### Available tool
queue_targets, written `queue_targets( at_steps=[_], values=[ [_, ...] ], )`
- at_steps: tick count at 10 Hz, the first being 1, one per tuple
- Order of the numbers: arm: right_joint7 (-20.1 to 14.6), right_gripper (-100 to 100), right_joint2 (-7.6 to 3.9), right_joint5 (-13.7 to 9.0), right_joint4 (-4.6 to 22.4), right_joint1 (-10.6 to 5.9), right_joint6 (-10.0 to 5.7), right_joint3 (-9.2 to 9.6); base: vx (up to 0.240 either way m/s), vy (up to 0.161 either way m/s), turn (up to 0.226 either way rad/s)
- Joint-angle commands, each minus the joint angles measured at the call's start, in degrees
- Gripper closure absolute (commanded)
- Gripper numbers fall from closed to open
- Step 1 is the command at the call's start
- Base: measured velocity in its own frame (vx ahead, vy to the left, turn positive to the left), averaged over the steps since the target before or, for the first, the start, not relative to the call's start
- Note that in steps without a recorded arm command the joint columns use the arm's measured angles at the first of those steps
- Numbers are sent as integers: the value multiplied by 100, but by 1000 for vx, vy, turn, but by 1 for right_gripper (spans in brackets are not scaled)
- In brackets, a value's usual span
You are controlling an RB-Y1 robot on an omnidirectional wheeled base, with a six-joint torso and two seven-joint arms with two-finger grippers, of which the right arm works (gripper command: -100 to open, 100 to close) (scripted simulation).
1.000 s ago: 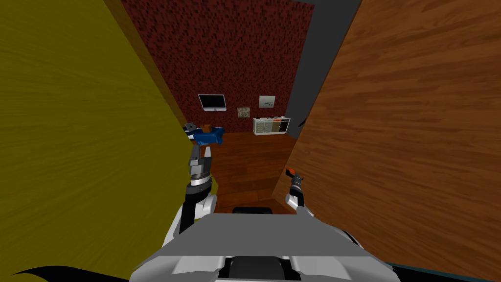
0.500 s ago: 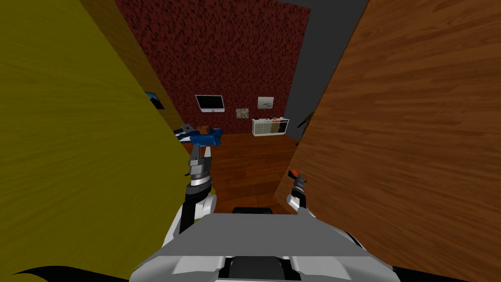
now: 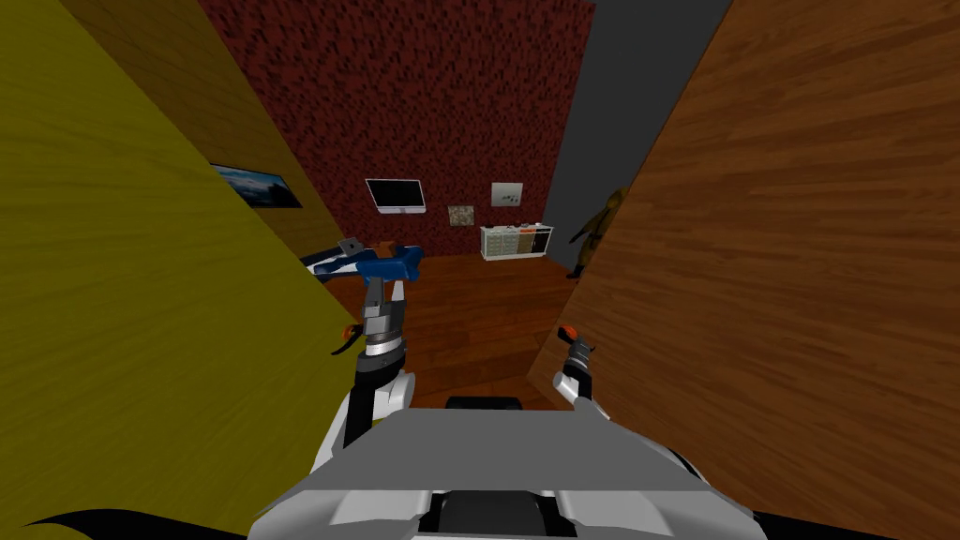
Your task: Push the door open
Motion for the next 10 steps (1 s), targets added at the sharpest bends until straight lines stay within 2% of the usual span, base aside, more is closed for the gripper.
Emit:
queue_targets(
  at_steps=[1,8,9,10],
  values=[
    [14,100,-47,-74,117,-19,-86,-102,112,23,-34],
    [104,100,-112,-240,148,1,-123,-327,141,-3,-40],
    [108,100,-102,-229,158,37,-103,-316,65,-4,-38],
    [164,100,-142,-330,191,36,-159,-439,123,-38,-34]
  ],
)
